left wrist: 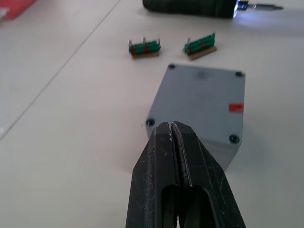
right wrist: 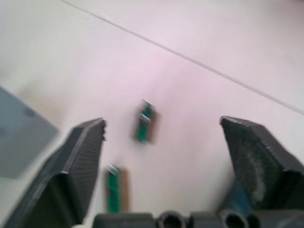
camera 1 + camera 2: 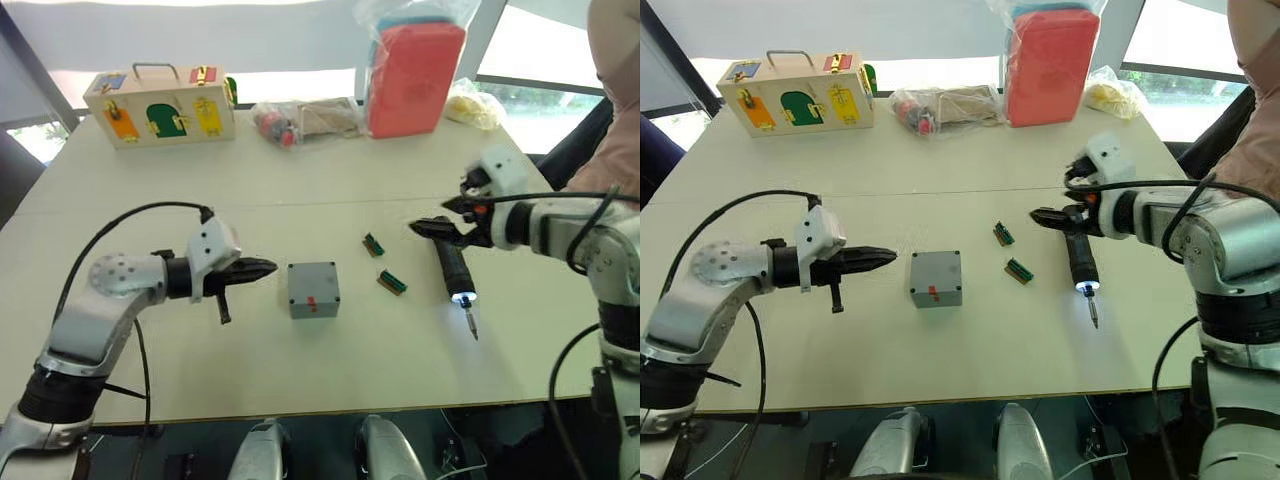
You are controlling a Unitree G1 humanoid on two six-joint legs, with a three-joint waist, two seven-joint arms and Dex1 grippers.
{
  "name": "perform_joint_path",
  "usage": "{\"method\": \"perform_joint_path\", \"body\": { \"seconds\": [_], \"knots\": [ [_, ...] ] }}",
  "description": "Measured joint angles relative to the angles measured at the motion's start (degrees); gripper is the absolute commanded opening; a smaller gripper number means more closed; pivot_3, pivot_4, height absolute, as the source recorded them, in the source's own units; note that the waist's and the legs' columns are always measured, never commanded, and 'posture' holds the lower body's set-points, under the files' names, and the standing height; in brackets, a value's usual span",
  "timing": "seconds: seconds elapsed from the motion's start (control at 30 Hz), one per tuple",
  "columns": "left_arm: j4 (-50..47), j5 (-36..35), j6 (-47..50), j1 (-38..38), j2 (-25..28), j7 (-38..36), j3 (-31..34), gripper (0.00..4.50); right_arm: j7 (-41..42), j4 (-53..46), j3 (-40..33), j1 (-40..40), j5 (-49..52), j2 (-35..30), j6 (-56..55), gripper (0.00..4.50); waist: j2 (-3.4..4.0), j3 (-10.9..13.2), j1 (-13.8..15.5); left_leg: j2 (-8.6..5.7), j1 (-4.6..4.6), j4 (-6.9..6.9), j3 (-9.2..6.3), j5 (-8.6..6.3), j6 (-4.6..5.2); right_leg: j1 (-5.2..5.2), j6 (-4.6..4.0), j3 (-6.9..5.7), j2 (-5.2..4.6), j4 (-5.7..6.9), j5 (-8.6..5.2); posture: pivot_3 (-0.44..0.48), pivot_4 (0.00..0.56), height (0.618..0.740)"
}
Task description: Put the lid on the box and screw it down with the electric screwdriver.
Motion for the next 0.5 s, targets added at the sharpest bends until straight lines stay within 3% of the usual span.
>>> {"method": "perform_joint_path", "body": {
  "seconds": [0.23,0.5],
  "knots": [
    [5.8,4.05,-4.49,-0.39,-4.18,0.04,-5.06,0.0,-0.85,-4.59,7.77,9.63,-3.88,5.32,-8.52,0.07,-0.04,0.0,-0.11,-0.11,-0.08,0.32,0.11,-0.01,0.01,0.11,-0.04,0.09,-0.19,-0.07,0.04,0.0,0.15,0.73],
    [11.47,7.41,-8.24,-3.81,-7.6,-0.16,-8.64,0.0,-1.03,-4.82,14.42,13.13,-6.64,9.56,-11.74,0.07,-0.03,0.0,-0.14,-0.13,-0.07,0.32,0.06,-0.01,0.01,0.06,0.0,0.02,-0.08,0.03,0.06,0.0,0.15,0.73]
  ]
}}
